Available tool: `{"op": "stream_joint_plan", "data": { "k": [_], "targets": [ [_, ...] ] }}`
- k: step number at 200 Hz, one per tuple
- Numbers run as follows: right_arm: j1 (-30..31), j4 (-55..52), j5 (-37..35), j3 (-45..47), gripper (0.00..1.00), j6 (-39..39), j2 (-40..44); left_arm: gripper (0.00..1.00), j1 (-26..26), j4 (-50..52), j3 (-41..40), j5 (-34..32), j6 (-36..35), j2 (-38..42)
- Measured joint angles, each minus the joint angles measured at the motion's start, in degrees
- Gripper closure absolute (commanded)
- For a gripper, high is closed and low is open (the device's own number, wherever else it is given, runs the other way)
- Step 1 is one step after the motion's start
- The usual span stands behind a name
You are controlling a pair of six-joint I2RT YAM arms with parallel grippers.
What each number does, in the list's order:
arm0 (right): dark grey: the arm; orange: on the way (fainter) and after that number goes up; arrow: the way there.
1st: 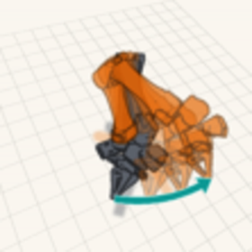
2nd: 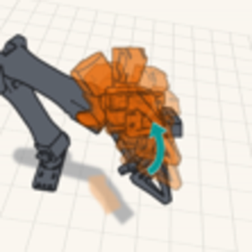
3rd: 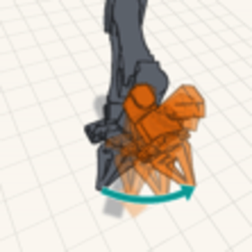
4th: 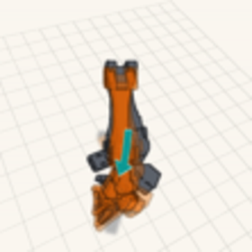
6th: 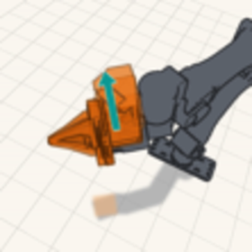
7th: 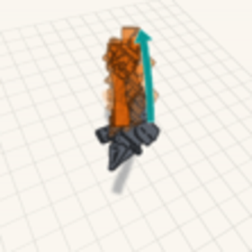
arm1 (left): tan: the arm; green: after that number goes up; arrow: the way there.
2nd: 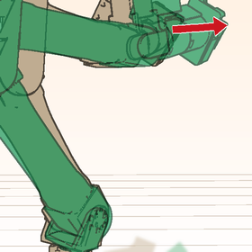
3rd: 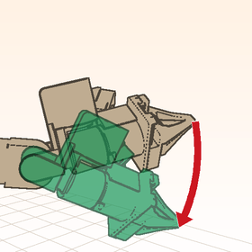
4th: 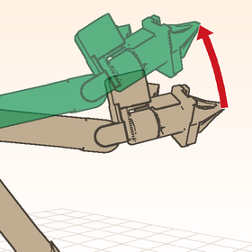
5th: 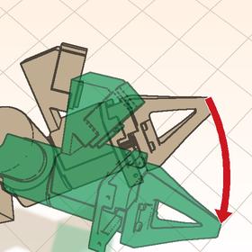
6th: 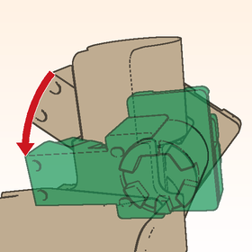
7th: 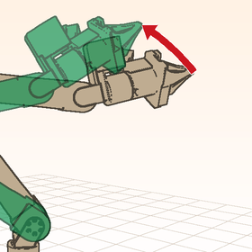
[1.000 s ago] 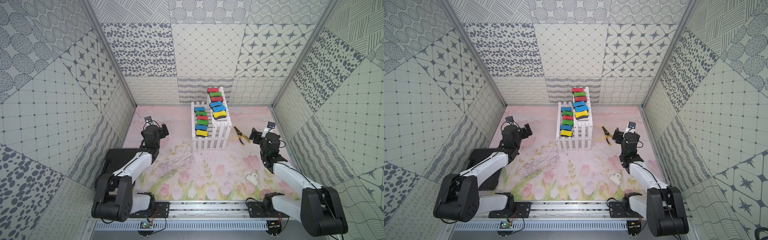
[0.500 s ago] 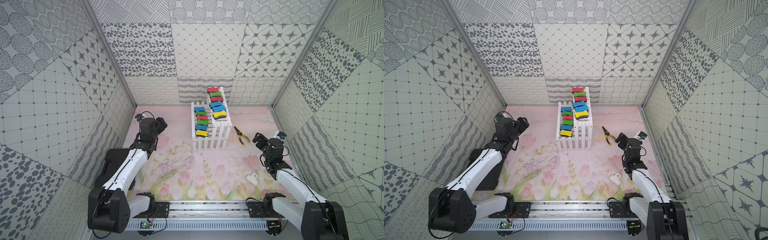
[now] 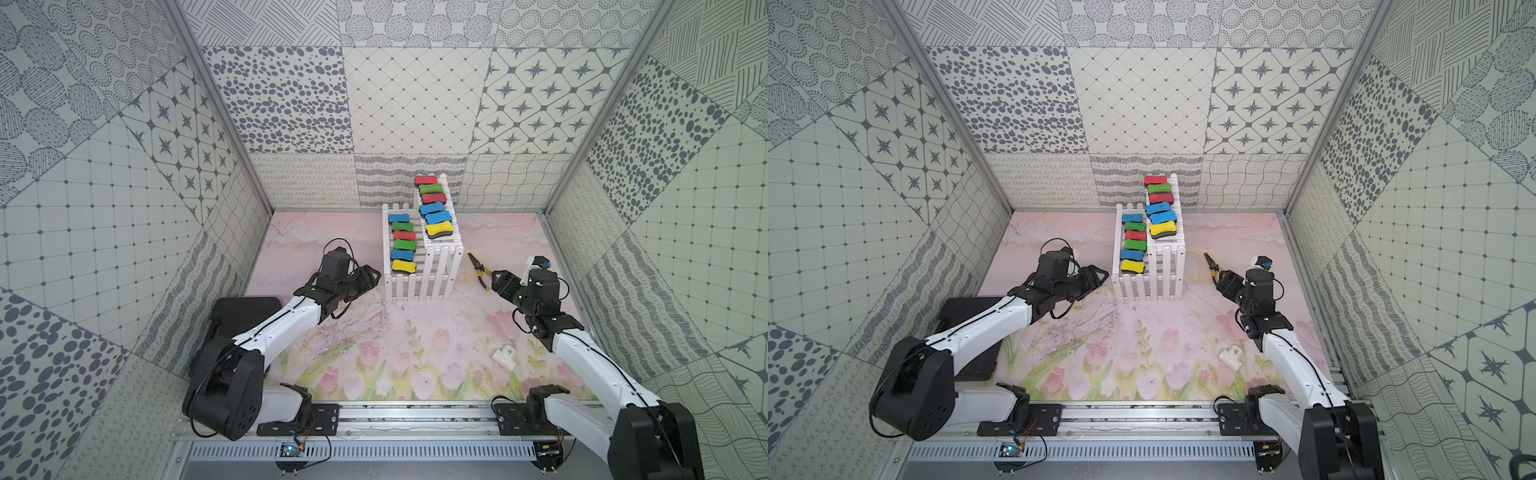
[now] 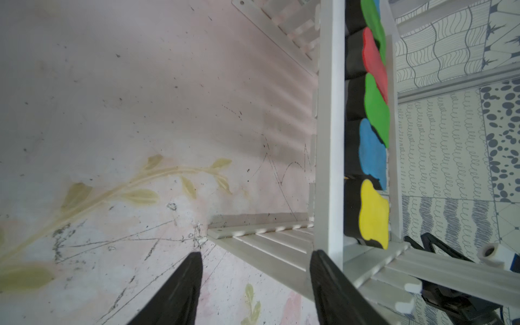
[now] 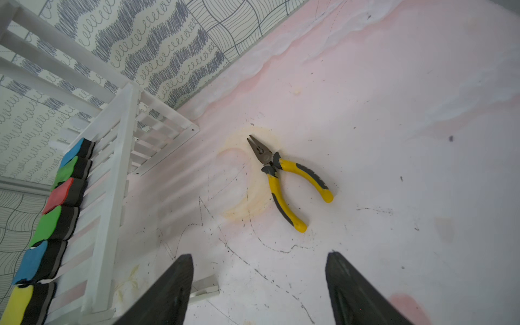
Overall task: Remove the whiteboard erasers from the shelf
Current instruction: Adjust the shelf at the center of the board.
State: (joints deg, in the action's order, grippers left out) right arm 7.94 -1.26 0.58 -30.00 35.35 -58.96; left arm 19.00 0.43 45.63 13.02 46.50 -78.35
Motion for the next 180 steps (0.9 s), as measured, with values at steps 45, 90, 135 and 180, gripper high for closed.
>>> {"op": "stream_joint_plan", "data": {
  "k": [45, 90, 135, 180],
  "targets": [
    [4.3, -0.5, -2.2, 0.0, 0.25, 0.2, 0.0, 0.37, 0.9, -0.8, -0.6, 1.2, 0.5, 1.9],
    [7.3, -0.7, -4.6, 0.0, 0.26, 0.9, 0.0, 0.36, 1.3, -1.6, -1.9, -0.3, 0.4, 8.1],
    [9.4, -0.8, -5.7, 0.0, 0.26, 1.8, -1.1, 0.37, 1.8, -3.1, 0.0, -0.7, 0.2, 5.1],
    [10.6, -0.9, -6.3, 0.0, 0.28, 2.8, -1.1, 0.44, 4.7, -4.2, 0.5, -0.9, 0.2, 2.3]
  ]
}}
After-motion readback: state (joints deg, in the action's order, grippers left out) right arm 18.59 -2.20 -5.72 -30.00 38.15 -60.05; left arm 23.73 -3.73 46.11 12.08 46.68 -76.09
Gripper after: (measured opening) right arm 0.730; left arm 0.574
